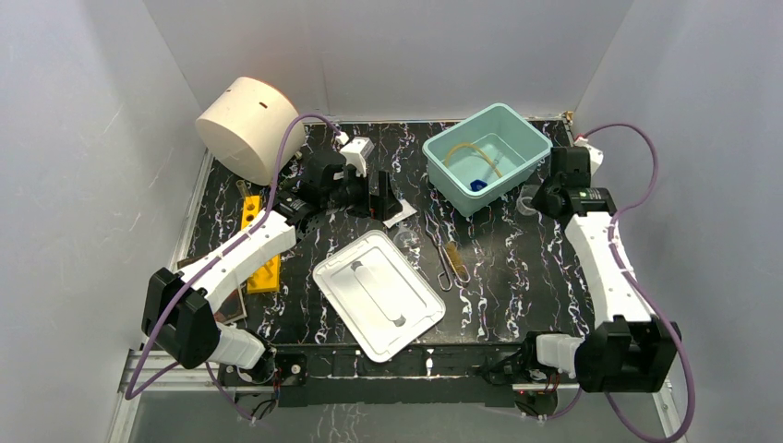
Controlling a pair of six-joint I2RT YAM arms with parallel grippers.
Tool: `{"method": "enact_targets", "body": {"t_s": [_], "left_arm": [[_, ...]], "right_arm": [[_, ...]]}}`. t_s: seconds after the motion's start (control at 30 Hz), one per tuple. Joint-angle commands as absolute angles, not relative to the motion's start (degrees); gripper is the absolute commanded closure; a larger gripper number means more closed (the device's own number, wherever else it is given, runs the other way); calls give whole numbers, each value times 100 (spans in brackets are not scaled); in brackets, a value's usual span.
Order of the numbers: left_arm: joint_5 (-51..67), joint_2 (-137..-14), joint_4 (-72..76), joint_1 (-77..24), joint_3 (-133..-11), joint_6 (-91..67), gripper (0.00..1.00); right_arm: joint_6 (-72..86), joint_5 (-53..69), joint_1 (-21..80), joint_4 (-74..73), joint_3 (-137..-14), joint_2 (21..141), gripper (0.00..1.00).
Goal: Organize the chemistry lab equipment
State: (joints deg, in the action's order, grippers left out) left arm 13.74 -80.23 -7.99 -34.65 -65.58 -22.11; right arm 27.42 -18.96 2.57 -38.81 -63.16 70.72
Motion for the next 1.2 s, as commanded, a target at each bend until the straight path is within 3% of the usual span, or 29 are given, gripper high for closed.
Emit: {"method": "enact_targets", "body": {"t_s": [0.0,0.33,0.6,0.97,1.17], "left_arm": [[1233,-7938,-840,-3445,-6637,-2160,2],[1087,-7893,-926,-3446,-6634,-2036,2],[991,-7891,-990,-3445,-6612,-2022,2],[761,-7971,-1131,-3428,-6705,-1842,2],[736,-7994,-1125,-3427,-6684,-1810,2]], "right_arm": [[3007,-1555,220,-3508,-6721,6617,100],[3300,-630,303,-2244,-6798,6890,100],[3789,-1034,1083,-1649,-7152,7646,100],[3674,-1645,1716,-1553,-8335,9480,100],[3471,-1129,1765,-1930,-9096,10368,100]]}}
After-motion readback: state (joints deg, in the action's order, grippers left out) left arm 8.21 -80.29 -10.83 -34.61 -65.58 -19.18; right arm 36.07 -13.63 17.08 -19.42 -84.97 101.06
